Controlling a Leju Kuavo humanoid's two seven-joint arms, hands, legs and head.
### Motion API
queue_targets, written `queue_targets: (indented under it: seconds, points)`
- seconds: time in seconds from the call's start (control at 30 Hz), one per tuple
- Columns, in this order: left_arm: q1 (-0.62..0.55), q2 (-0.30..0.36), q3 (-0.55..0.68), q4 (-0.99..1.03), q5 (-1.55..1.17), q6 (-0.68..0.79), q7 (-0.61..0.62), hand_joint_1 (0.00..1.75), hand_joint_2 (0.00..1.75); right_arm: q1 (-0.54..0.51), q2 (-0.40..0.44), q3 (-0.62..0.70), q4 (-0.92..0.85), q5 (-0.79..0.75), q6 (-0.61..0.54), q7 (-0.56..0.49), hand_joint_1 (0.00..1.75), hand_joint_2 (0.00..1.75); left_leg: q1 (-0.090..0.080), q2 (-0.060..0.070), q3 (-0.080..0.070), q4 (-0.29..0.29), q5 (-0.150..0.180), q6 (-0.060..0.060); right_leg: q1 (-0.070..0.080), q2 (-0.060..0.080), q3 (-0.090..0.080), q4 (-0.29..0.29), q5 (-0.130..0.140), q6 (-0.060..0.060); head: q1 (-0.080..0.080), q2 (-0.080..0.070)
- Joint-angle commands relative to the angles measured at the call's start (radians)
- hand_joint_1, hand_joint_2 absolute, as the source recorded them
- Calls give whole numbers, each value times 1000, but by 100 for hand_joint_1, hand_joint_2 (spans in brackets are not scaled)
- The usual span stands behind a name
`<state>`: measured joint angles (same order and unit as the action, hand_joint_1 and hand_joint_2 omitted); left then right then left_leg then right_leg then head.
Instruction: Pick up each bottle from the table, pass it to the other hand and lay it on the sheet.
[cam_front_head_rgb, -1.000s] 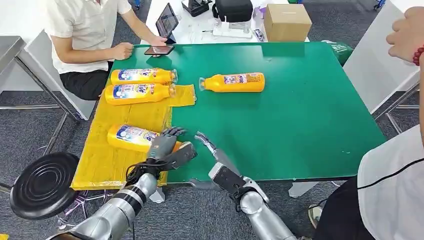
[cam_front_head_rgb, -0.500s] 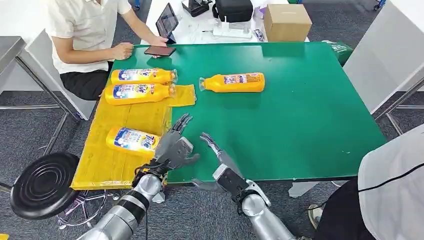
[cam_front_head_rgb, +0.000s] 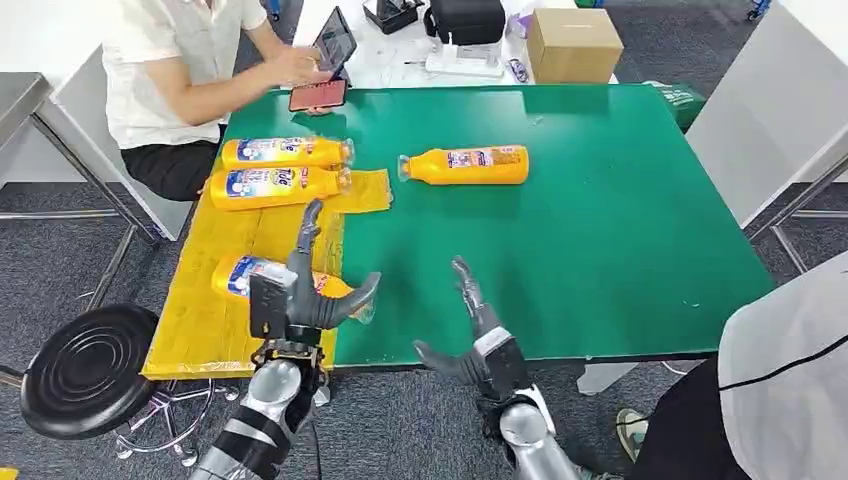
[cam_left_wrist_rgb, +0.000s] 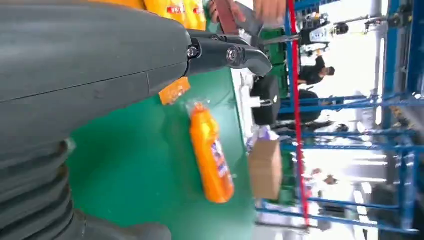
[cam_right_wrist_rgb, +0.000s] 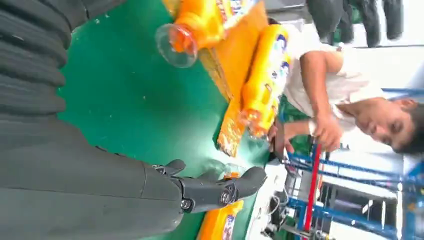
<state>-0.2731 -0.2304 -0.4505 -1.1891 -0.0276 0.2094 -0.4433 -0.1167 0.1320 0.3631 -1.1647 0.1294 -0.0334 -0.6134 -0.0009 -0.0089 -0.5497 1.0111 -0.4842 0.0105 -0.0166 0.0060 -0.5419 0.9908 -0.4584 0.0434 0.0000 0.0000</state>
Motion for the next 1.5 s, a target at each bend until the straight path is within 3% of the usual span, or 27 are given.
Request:
queue_targets:
  seconds: [0.03, 0.17, 0.2, 0.3, 0.33, 0.37, 0.4, 0.43, 0.47, 0.53, 0.57, 0.63, 0.73, 0.87, 1.03, 1.23, 1.37, 1.5]
  points:
    - [86, 70, 1, -103, 233, -70, 21, 0, 175, 75, 5, -232, -183, -215, 57, 16, 0, 0, 0, 1, 1, -1, 0, -1, 0, 0, 0, -1, 0, -2, 0, 0]
    - [94, 68, -6, -105, 230, -58, 24, 0, 175, 84, 40, -279, -191, -262, 29, 48, 0, 0, 0, 1, 0, 0, 0, -1, 1, 0, 1, -1, 0, -2, 0, 0]
    - [104, 66, -9, -108, 229, -51, 28, 0, 0, 90, 66, -307, -203, -275, -27, 77, 0, 0, 0, 1, 0, 0, 0, -1, 1, 0, 0, 0, 0, -2, 0, 0]
    - [135, 54, -17, -109, 236, -26, 48, 0, 0, 83, 60, -273, -169, -160, -248, 209, 0, 0, 0, 2, 1, -1, 0, -2, 1, 0, 1, -1, 1, -3, 0, 0]
    - [142, 51, -37, -96, 239, -24, 60, 0, 0, 71, 43, -237, -144, -80, -331, 180, 0, 175, 1, 1, 1, -1, 0, -2, 2, 0, 1, -1, 1, -3, 0, 0]
    - [146, 48, -47, -91, 239, -25, 61, 0, 0, 66, 38, -227, -134, -51, -360, 172, 0, 175, 1, 2, 1, -1, 1, -2, 2, 0, 1, -2, 1, -4, 0, 0]
    - [148, 52, -73, -74, 222, -14, 63, 0, 175, 50, 9, -191, -120, 116, -525, 69, 0, 175, 0, 2, 1, -1, 0, -1, 1, 1, 1, -2, 1, -2, 0, 0]
    - [152, 53, -95, -63, 200, 0, 49, 0, 175, 36, -12, -163, -97, 244, -603, 39, 0, 175, 0, 2, 1, -1, 0, -1, 1, 1, 1, -2, 1, -2, 0, 0]
    - [151, 54, -108, -50, 162, 36, 23, 0, 175, 30, -7, -215, -85, 434, -665, 64, 0, 175, 1, 2, 1, -1, 0, -1, 2, 1, 1, -3, 2, -2, 0, 0]
    - [150, 52, -123, -36, 140, 60, 7, 0, 175, 17, -10, -270, -61, 568, -665, 63, 0, 175, 0, 2, 1, -1, 0, 0, 1, 0, 1, -3, 1, -2, 0, 0]
    - [140, 54, -137, -25, 88, 102, -11, 0, 175, 8, -2, -333, -52, 727, -665, 74, 0, 175, 1, 1, 1, -1, 1, -1, 2, -1, 2, -3, 2, -2, 0, 0]
    - [132, 49, -144, -13, 46, 141, -21, 0, 175, -14, -19, -346, -16, 752, -665, 74, 0, 175, 0, -1, 1, -1, 1, 0, 1, -2, 2, -3, 1, -1, 0, 0]
    - [103, 36, -145, 15, -50, 223, -27, 0, 175, -60, -18, -392, 39, 928, -665, 108, 0, 175, -1, -2, 0, -1, 1, 0, 0, -2, 1, -2, 1, -1, 0, 0]
    - [82, 20, -132, 42, -60, 217, -11, 0, 175, -112, -37, -358, 146, 1040, -665, 160, 0, 175, -1, 1, 0, -1, 1, 0, 1, 0, 0, -2, 2, -1, 0, 0]
    - [76, 10, -119, 57, -64, 220, 13, 0, 175, -167, -66, -270, 300, 964, -664, 191, 0, 175, -2, 2, 2, -1, 2, 0, 2, 1, 1, -3, 3, 0, 0, 0]
    - [61, 2, -122, 79, -97, 235, 50, 0, 175, -258, -84, -146, 450, 878, -509, 281, 0, 175, -2, 4, 1, -1, 1, 1, 1, 2, 0, -2, 3, 0, 0, 0]
    - [57, -3, -133, 84, -102, 218, 73, 0, 175, -276, -85, -100, 486, 893, -482, 321, 0, 175, -2, 2, 0, 0, 1, 1, 1, 0, 0, -1, 2, 0, 0, 0]
    - [68, 3, -138, 60, -93, 169, 120, 0, 175, -277, -111, -32, 467, 962, -497, 430, 0, 175, -3, 1, 0, 0, 1, 1, 0, 0, 0, -1, 2, 0, 0, 0]
